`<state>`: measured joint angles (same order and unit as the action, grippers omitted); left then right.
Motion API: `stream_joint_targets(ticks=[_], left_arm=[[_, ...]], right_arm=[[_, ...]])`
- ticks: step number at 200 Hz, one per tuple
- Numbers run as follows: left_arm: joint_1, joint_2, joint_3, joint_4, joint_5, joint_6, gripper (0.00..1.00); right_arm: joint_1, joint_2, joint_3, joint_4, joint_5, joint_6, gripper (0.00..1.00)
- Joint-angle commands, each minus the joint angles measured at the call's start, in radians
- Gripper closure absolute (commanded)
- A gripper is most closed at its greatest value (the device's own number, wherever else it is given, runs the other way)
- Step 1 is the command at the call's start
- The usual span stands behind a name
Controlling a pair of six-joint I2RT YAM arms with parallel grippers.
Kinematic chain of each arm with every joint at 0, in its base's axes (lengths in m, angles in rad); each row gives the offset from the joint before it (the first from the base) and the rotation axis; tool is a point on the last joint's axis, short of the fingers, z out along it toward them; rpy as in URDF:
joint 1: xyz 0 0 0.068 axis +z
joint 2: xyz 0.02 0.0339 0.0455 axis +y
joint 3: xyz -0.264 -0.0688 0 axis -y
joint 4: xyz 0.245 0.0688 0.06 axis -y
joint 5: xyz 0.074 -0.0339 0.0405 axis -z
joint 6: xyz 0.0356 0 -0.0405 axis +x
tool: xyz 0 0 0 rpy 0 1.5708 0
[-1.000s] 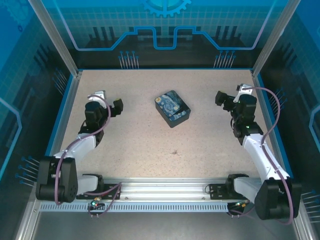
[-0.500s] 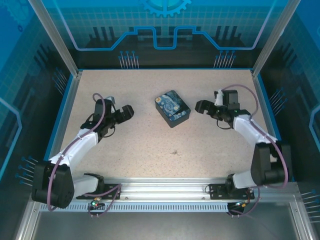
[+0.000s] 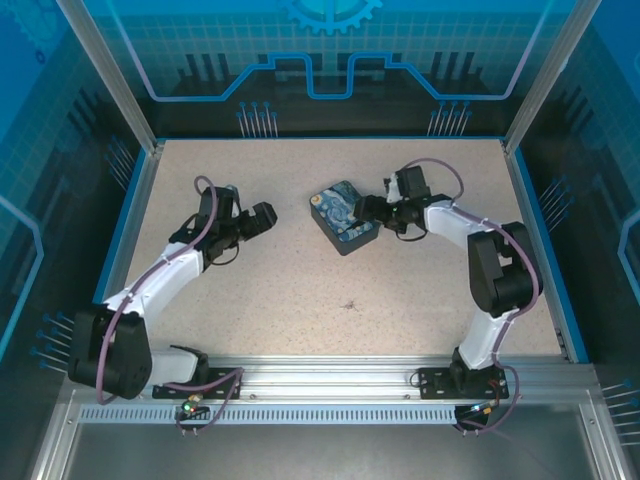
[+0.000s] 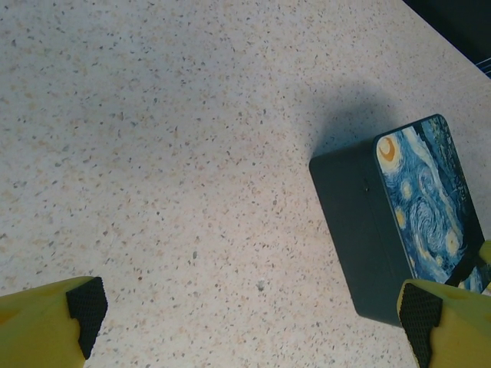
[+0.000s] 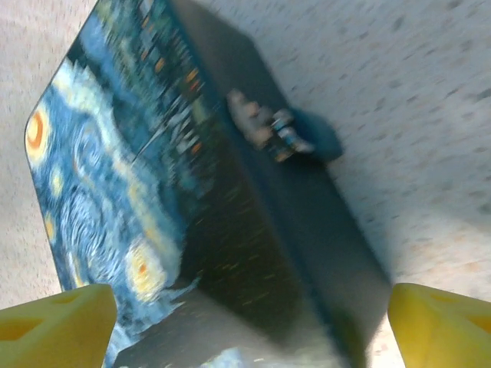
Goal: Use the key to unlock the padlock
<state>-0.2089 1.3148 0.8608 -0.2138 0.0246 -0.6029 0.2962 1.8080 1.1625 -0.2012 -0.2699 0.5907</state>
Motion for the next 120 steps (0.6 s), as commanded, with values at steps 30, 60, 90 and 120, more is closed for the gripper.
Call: stream_joint_targets(ticks=[30,60,90,120], left_arm=[[-0.007,0.102,0.110,-0.041,0.029,0.046,0.01],[-0.007,0.174,0.184,-0.052,0.025,0.063,0.01],[-0.007,0.238,0.257,-0.075,0.031,0.062,0.01],[-0.007,0.244,0.245,-0.063,0.042,0.008,0.01]], right_arm=[[0.315,-0.189,-0.130,0.060,0.001,0.037,0.09],[0.455,-0.284,-0.197,0.084,0.014,0.057,0.09],[0.385,-0.405,-0.270,0.054,0.078,0.086,0.05],[0.240,-0.427,-0.214,-0.063,0.058,0.060,0.04]])
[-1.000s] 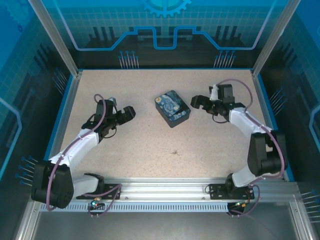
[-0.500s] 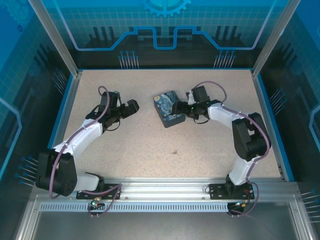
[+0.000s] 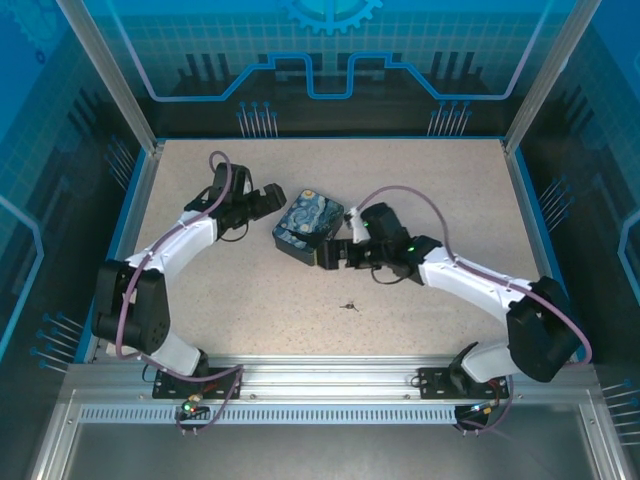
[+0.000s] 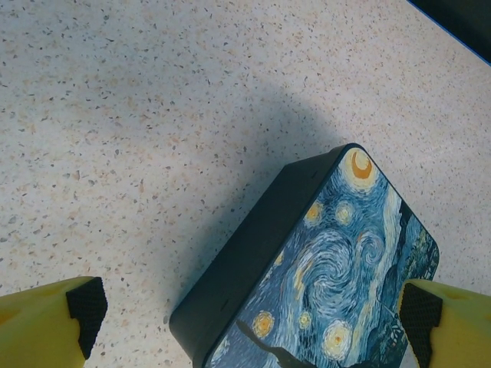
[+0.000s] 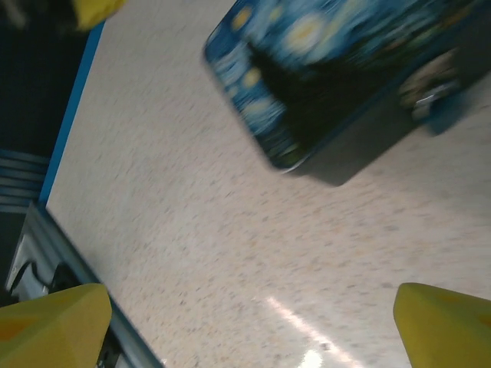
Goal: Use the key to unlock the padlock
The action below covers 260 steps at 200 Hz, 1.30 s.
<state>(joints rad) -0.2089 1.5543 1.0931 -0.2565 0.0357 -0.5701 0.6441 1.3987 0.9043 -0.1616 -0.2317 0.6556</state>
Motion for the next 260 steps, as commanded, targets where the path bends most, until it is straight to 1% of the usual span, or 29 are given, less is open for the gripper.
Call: stream_joint_targets(ticks=[1,24,45,62,90,116,128,141,163,187,221,260], left_arm=[[-0.007,0.005,0.010,-0.019,0.032,-0.028,0.01],[-0.007,-0.024,-0.051,0.003,0.025,-0.093,0.01],[-0.010,-0.063,-0.118,0.010,0.021,-0.151,0.01],[-0.016,-0.098,-0.167,0.011,0.025,-0.189,0.01],[-0.039,-0.156,-0.236,0.040,0.034,-0.234,0.01],[-0.065,-0.195,-0.288,0.086,0.038,-0.282,0.01],[-0.078,-0.202,-0.307,0.105,0.041,-0.297,0.01],[-0.087,-0.203,-0.321,0.128,0.044,-0.309,0.01],[-0.096,-0.196,-0.329,0.152,0.040,-0.323,0.01],[-0.105,-0.172,-0.315,0.173,0.037,-0.325,0.01],[-0.116,-0.113,-0.267,0.194,0.036,-0.314,0.01],[-0.143,-0.037,-0.211,0.211,0.038,-0.301,0.01]], right_arm=[[-0.108,-0.017,0.045,-0.103,0.019,-0.005,0.04],[-0.203,0.053,0.162,-0.171,-0.022,-0.058,0.03],[-0.281,0.204,0.333,-0.212,-0.085,-0.081,0.03],[-0.310,0.335,0.481,-0.251,-0.117,-0.078,0.04],[-0.319,0.558,0.728,-0.305,-0.171,-0.070,0.05],[-0.316,0.775,0.954,-0.341,-0.224,-0.028,0.07],[-0.308,0.842,1.022,-0.350,-0.238,-0.007,0.08],[-0.297,0.882,1.058,-0.337,-0.257,0.012,0.10],[-0.271,0.892,1.055,-0.305,-0.270,0.026,0.10],[-0.249,0.852,0.979,-0.260,-0.274,0.026,0.11],[-0.245,0.729,0.737,-0.100,-0.306,0.078,0.11],[-0.248,0.585,0.500,0.054,-0.339,0.138,0.11]])
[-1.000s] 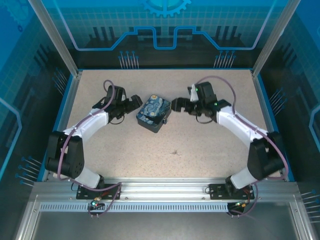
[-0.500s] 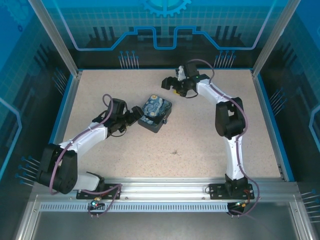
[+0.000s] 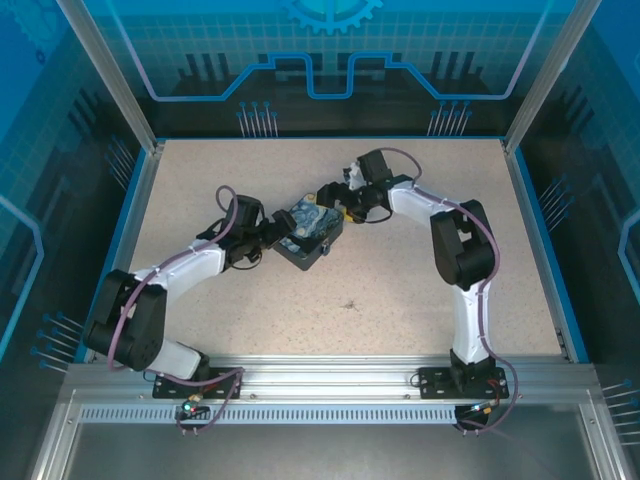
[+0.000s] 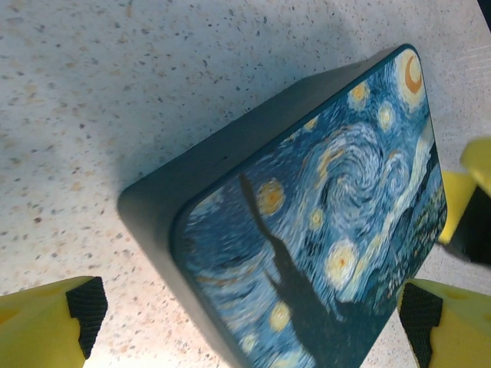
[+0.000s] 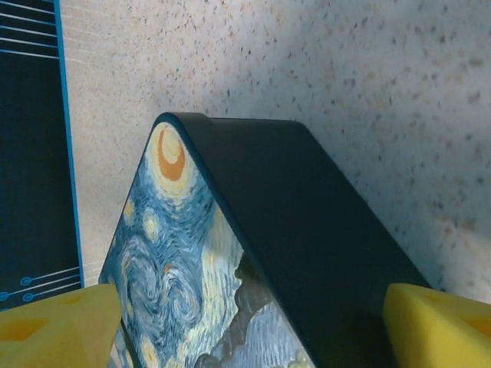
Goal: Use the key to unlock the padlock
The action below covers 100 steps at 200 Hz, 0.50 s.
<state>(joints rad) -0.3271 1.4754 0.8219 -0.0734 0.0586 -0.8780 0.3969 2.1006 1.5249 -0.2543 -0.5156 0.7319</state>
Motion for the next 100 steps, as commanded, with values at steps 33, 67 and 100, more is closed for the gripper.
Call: stream_joint_targets(ticks=[33,67,100], left_arm=[[-0.048,0.104,0.102,0.053,0.019,0.013,0.01],[-0.069,0.173,0.155,0.088,0.042,0.016,0.01],[-0.100,0.231,0.215,0.087,0.049,0.019,0.01]], right_arm=[[-0.001,-0.237,-0.314,0.294,-0.072,0.145,0.11],[-0.003,-0.358,-0.490,0.357,-0.021,0.199,0.10],[-0.042,-0.448,-0.609,0.354,0.062,0.219,0.05]])
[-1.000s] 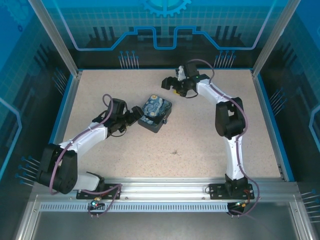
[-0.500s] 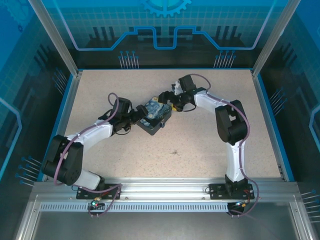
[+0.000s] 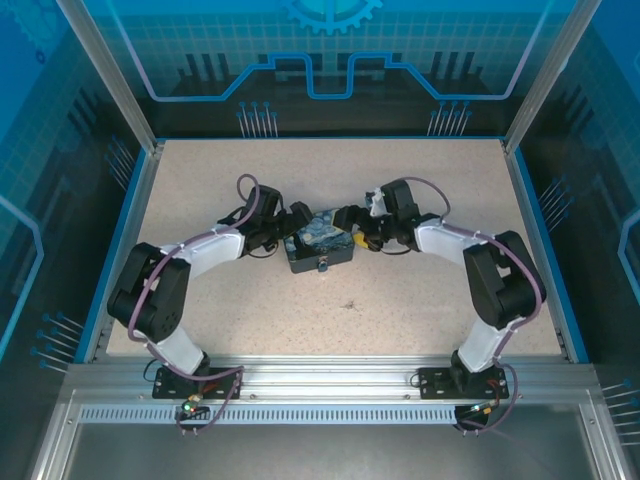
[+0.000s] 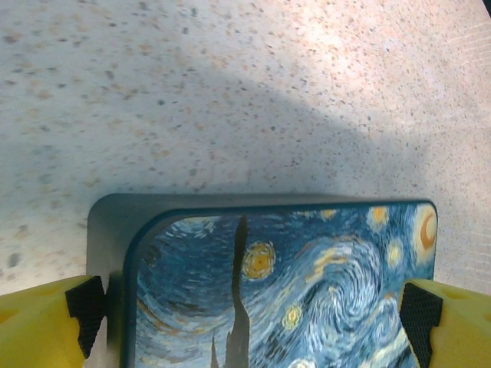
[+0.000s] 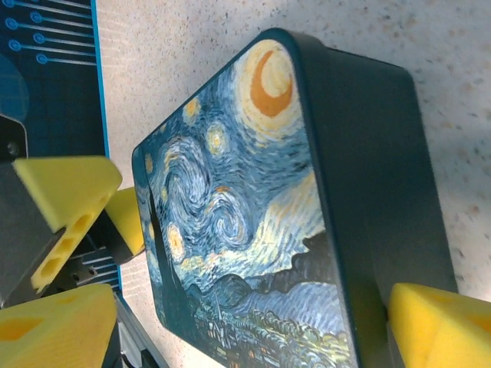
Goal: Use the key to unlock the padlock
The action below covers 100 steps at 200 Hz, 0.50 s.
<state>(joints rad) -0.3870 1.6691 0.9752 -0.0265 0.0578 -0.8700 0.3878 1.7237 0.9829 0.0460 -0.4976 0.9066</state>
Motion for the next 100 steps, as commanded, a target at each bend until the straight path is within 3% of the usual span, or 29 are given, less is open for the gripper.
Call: stream_joint_targets(ticks=[1,61,100], left_arm=[[-0.041,0.039,0.063,0.040,0.050,0.011,0.01],[-0.096,0.121,0.135,0.052,0.050,-0.001,0.01],[-0.122,0.097,0.099,0.071,0.028,-0.016,0.01]], right_arm=[[-0.035,-0.073,-0.070,0.054,0.045,0.045,0.05],[-0.174,-0.199,-0.177,-0.036,0.095,0.034,0.00],[-0.206,-0.289,-0.205,-0.113,0.111,-0.036,0.01]])
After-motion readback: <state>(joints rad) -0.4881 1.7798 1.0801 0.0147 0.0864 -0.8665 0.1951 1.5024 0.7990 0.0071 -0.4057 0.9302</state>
